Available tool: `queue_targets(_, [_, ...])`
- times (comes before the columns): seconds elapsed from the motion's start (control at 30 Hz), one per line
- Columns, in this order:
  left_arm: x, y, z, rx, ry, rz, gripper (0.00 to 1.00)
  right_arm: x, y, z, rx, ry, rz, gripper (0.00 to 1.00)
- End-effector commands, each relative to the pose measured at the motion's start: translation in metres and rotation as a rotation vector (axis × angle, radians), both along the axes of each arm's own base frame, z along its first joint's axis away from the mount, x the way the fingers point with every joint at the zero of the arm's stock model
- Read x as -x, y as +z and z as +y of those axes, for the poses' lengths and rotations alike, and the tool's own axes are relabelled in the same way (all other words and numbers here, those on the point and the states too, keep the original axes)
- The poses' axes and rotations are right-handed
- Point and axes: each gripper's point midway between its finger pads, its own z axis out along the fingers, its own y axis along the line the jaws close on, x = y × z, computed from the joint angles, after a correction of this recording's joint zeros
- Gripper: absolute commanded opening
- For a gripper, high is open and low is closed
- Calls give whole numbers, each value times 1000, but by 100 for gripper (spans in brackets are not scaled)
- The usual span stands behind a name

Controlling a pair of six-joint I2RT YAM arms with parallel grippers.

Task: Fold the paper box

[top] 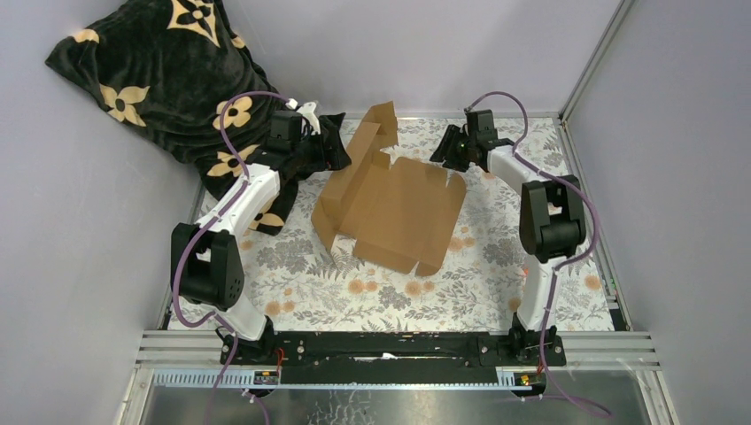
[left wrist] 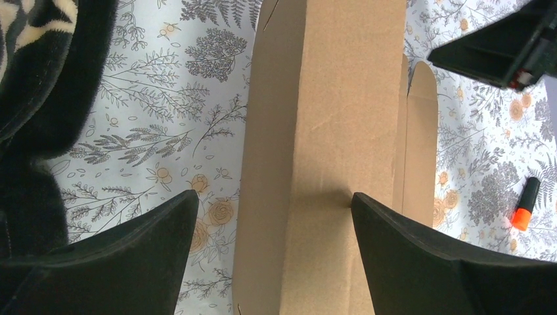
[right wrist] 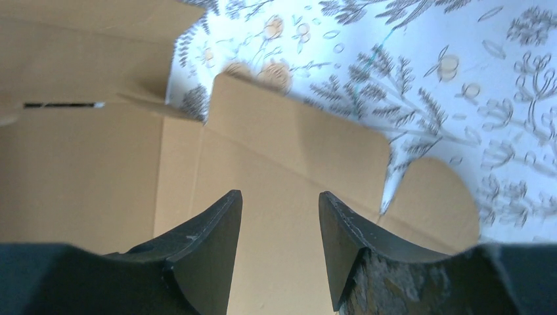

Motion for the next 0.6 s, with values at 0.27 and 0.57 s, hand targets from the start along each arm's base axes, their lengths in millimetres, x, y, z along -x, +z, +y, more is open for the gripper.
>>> queue_targets(0.27, [7,-13,-12,-39,-101,16,92,-61,-19,-26,94,9,-36,55])
queue_targets(0.57, [7,-18,-17,-47,-106,32,91,-51,-50,-35,87,4,24,54])
